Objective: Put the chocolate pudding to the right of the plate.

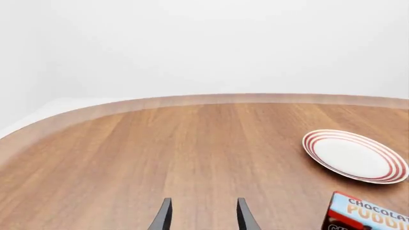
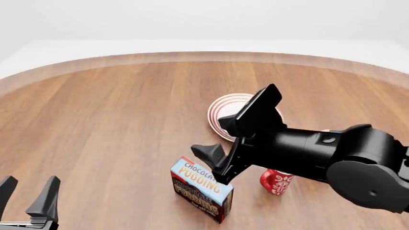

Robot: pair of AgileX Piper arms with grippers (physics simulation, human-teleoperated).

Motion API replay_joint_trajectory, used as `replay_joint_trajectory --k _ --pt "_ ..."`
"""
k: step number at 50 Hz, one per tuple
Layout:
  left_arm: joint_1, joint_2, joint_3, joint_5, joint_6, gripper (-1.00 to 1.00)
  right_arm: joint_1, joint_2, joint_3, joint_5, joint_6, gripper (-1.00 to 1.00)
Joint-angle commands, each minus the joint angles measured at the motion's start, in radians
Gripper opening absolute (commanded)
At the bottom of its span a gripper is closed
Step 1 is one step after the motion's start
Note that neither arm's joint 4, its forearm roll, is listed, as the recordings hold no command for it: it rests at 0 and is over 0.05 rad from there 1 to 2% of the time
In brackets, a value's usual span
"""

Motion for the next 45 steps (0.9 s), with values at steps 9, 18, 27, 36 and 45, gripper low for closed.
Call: replay_joint_trajectory --k 9,18,27,36,45 --pt "0.000 0.000 0.000 0.000 0.000 1.00 0.001 0.026 0.042 -0.034 -0.017 1.00" --pt "0.000 0.000 0.000 0.000 0.000 1.00 0.000 0.042 0.058 -0.051 -0.009 1.00" --pt "0.000 0.000 0.000 0.000 0.000 1.00 -0.001 0.052 0.076 -0.070 0.003 1.00" --pt "0.000 0.000 0.000 0.000 0.000 1.00 -0.017 0.058 0.108 -0.103 0.021 1.00" --pt "0.000 0.000 0.000 0.000 0.000 1.00 -0.018 0.074 0.132 -0.134 0.057 1.00"
